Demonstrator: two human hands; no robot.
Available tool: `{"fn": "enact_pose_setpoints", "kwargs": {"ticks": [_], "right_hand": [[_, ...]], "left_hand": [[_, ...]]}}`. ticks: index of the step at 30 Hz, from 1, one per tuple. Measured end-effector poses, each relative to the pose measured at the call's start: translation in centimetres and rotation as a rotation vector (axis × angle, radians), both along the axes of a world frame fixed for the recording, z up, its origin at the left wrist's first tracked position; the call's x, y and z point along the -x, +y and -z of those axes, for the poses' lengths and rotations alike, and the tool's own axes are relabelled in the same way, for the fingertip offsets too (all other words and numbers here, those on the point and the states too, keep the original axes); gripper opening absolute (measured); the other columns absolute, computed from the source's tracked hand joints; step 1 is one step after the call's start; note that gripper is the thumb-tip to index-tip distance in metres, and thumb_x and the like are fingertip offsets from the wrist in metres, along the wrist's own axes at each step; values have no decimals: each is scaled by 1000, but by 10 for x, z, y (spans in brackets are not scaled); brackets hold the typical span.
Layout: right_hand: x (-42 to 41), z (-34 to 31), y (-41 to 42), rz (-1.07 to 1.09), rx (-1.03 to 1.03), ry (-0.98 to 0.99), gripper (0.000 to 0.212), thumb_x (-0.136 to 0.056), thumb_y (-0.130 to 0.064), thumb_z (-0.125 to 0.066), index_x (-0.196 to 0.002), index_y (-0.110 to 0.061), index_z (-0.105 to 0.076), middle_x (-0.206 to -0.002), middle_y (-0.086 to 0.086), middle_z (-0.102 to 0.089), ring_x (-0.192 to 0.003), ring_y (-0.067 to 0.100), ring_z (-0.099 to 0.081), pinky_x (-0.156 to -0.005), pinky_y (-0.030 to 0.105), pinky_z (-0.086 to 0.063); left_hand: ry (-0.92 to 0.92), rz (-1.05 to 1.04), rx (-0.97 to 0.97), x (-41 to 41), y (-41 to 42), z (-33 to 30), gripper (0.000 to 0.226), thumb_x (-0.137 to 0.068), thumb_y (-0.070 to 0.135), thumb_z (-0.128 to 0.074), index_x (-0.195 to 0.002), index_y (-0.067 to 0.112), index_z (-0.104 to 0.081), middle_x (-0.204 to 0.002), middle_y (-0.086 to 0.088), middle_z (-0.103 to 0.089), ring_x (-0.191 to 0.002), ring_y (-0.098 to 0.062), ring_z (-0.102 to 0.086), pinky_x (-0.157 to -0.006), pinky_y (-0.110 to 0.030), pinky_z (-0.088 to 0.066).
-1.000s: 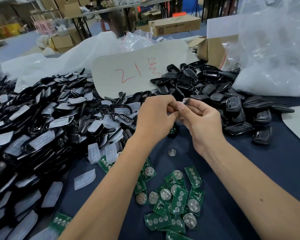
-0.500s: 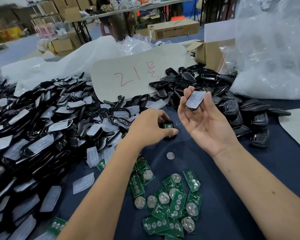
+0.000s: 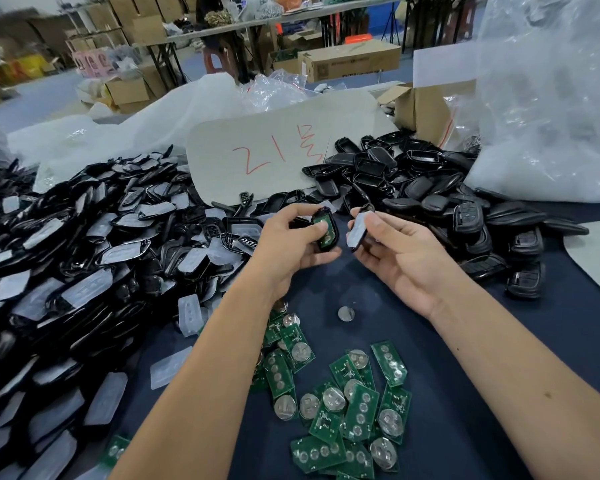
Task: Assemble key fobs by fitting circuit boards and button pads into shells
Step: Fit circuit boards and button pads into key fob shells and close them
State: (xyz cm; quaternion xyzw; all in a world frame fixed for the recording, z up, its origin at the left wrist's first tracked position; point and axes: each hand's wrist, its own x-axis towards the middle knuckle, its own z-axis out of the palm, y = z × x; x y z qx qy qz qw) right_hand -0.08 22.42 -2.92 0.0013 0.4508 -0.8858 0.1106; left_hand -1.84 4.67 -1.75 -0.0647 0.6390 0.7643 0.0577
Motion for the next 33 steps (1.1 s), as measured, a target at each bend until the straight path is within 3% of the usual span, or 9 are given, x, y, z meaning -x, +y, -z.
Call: {"fn": "enact_pose_setpoints", "kwargs": {"ticks": [4,13,15,17,20,25,30,33], "right_hand": [[0,0,-1,10,11,0,36,-80,-22,-71,-112,-7,-73,-97,3,-77,-89,13,-70,-81,24,-58],[-2,0,-3,72,2,2,31,-76,-19,-74,-104,-7,-76,-98,6,-74,-88,14,-68,-77,22,-58],[-2,1,-3,100,-5,13,32,-74,-18,-75,-103,-7,-76,-97,6,-75,-86,14,-69,-77,22,-58],[-2,1,-3,135,-36,26,37,-71,-18,-77,-105,-5,-76,-95,5,-76,-84,14,-69,-77,22,-58],[-1,2,-2,192,-92,39,38,-67,-19,-81,-103,-6,-78,-91,3,-78,-84,13,-70,-78,24,-60],[0,5,-2,278,-183,69,39,-55,-30,-89,-90,-16,-83,-92,4,-81,-83,15,-71,-77,26,-60],[1,6,0,299,-213,133,21,-59,-28,-89,-80,-32,-85,-90,2,-81,-82,11,-76,-74,22,-60],[0,7,-1,315,-221,157,19,-63,-27,-90,-82,-30,-85,-90,4,-81,-83,15,-78,-75,27,-62]], "left_hand": [[7,46,-19,0,-4,-2,26,-95,-6,-64,-114,12,-66,-90,-16,-78,-75,-36,-77,-63,-34,-63],[62,79,91,-4,-4,-4,29,-91,2,-75,-116,16,-68,-90,-20,-78,-78,-35,-78,-62,-32,-62],[83,66,109,-6,-3,-4,21,-89,4,-78,-107,12,-70,-84,-18,-77,-71,-31,-77,-62,-32,-62],[109,48,126,-6,-1,-5,11,-86,6,-81,-85,14,-75,-70,-10,-73,-59,-22,-71,-60,-30,-62],[178,48,165,-6,2,-5,23,-83,5,-84,-67,19,-76,-63,-5,-70,-53,-18,-67,-59,-29,-62],[315,64,286,-9,11,-7,14,-82,5,-85,-78,16,-77,-71,-7,-75,-63,-17,-72,-61,-25,-60],[419,101,476,-10,19,-7,12,-87,6,-81,-94,16,-81,-82,-3,-78,-74,-17,-76,-71,-30,-63],[503,156,595,-11,16,-9,22,-83,9,-84,-95,27,-81,-84,7,-78,-77,-11,-75,-75,-28,-62]]}}
